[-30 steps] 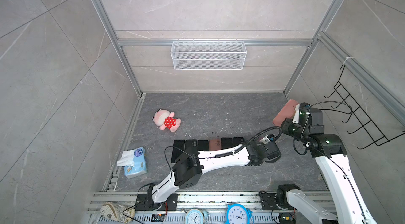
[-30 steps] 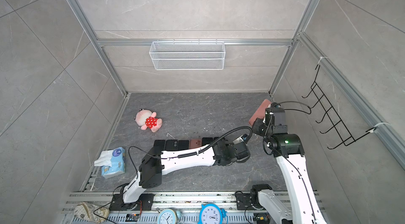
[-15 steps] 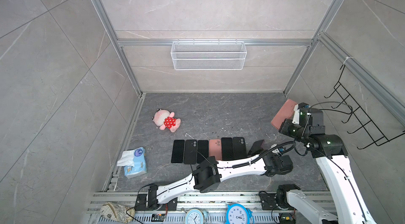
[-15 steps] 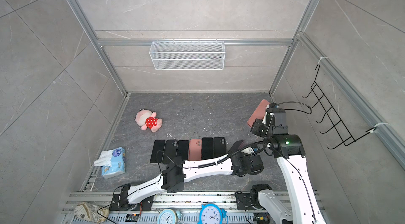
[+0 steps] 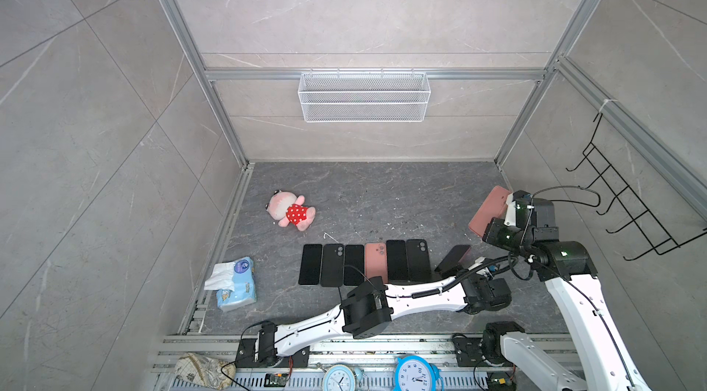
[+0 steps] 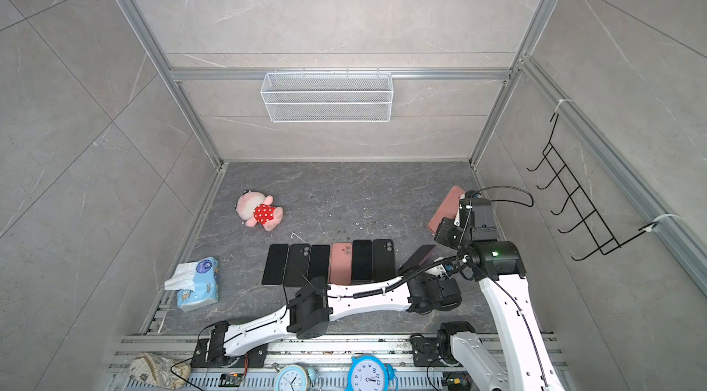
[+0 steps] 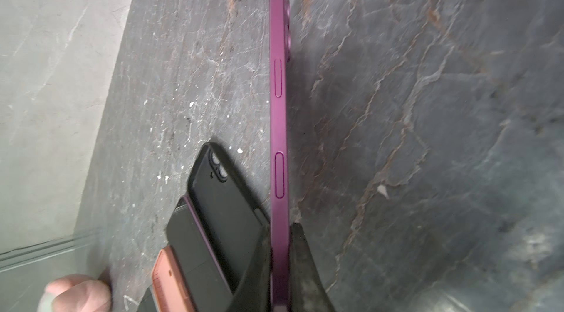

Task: Take the phone out of the phone case
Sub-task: Place the phone at the middle-right of the table.

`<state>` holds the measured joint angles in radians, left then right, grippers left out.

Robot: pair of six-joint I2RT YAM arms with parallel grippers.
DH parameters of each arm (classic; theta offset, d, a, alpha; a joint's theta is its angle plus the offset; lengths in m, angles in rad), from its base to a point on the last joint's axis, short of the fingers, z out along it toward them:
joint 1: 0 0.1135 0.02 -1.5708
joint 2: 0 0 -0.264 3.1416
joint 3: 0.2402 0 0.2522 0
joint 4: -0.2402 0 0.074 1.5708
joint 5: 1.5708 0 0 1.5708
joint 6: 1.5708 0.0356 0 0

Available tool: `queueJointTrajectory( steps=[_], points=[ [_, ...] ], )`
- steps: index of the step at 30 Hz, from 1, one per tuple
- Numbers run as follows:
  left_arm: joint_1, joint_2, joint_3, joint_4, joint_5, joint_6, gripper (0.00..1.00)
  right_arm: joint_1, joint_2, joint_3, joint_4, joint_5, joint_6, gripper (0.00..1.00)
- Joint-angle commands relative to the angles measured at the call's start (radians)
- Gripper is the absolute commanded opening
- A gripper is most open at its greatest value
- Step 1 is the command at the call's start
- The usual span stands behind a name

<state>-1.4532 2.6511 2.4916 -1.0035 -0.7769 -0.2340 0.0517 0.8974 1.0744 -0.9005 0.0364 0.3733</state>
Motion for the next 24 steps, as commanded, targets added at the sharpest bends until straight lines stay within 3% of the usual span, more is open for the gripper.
queueJointTrajectory(
  steps=[1, 7, 16, 19, 24],
  points=[
    [-0.006, 0.020, -0.011, 0.042, 0.085, 0.035, 0.10, -0.003, -0.015, -0.024, 0.015, -0.015, 0.012, 0.00],
    [-0.006, 0.011, -0.028, 0.089, 0.114, 0.028, 0.27, -0.004, -0.024, -0.044, 0.015, -0.009, 0.017, 0.00],
    [-0.003, -0.109, -0.177, 0.223, 0.154, 0.003, 0.57, -0.004, -0.060, -0.018, -0.025, 0.028, 0.038, 0.00],
    [0.011, -0.231, -0.330, 0.282, 0.133, -0.024, 0.66, -0.005, -0.100, 0.006, -0.044, 0.056, 0.068, 0.00],
    [0.033, -0.604, -0.783, 0.607, 0.157, 0.012, 0.78, -0.007, -0.150, 0.089, -0.080, 0.093, 0.126, 0.00]
  ],
)
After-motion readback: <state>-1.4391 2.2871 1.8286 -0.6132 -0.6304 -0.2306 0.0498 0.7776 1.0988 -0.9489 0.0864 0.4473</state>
